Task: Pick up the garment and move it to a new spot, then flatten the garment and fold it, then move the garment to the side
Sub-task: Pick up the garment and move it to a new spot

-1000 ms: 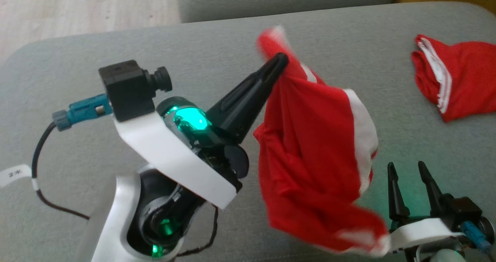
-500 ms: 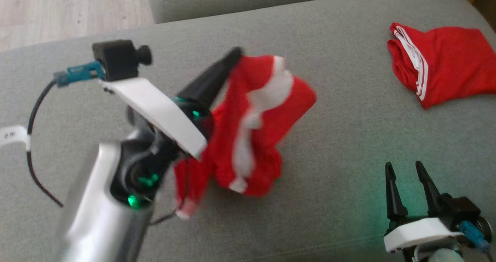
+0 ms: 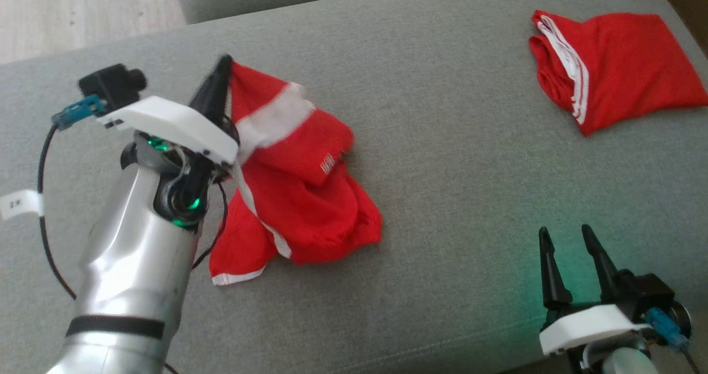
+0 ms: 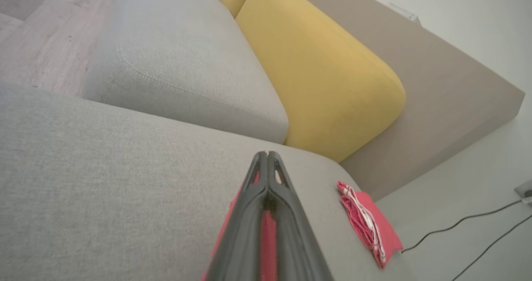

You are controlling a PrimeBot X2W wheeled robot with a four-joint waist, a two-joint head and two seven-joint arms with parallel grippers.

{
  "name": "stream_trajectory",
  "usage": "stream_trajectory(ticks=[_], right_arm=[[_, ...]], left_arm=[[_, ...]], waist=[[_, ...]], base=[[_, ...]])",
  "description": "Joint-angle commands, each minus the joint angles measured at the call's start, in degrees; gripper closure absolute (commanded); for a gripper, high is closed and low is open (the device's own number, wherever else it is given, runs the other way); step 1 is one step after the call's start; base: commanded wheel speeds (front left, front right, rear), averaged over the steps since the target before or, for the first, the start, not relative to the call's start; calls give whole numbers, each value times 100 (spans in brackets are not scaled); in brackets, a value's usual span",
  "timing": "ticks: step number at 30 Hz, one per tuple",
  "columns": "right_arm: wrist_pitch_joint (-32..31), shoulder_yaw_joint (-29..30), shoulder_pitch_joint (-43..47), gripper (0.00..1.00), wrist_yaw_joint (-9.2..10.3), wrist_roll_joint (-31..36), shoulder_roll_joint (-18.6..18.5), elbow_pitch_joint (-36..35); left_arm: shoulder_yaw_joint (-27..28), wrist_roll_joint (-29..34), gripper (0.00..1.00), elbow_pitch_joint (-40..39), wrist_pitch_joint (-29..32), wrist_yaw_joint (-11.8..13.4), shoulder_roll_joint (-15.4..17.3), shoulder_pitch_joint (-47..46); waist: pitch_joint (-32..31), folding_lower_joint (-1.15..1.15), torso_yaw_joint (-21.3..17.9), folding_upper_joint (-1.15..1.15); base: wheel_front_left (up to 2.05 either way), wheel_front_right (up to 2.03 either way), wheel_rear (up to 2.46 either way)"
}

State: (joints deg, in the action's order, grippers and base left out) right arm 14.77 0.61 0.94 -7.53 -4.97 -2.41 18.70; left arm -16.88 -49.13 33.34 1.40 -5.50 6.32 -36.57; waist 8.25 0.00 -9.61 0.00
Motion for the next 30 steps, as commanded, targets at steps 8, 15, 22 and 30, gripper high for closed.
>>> stream_trajectory(ticks=[8,15,22,30], right_arm=[[23,-85,-196,0,4,-15,-47,-127],[23,-168,-244,0,4,-31,-47,-93],[23,-214,-283,0,4,-32,-47,-110],[23,-208,-336,0,4,-71,-47,-102]], left_arm=[[153,-219,100,764,-1054,-179,-211,-970],[-960,-263,100,917,-1254,-196,-331,-1193],[-2124,-605,100,854,-1421,-198,-342,-1219],[-3064,-1055,85,902,-1561,-198,-344,-1303]], waist=[[45,0,-63,0],[53,0,-91,0],[183,0,-244,0],[385,0,-298,0]], base=[[0,0,0],[0,0,0],[0,0,0],[0,0,0]])
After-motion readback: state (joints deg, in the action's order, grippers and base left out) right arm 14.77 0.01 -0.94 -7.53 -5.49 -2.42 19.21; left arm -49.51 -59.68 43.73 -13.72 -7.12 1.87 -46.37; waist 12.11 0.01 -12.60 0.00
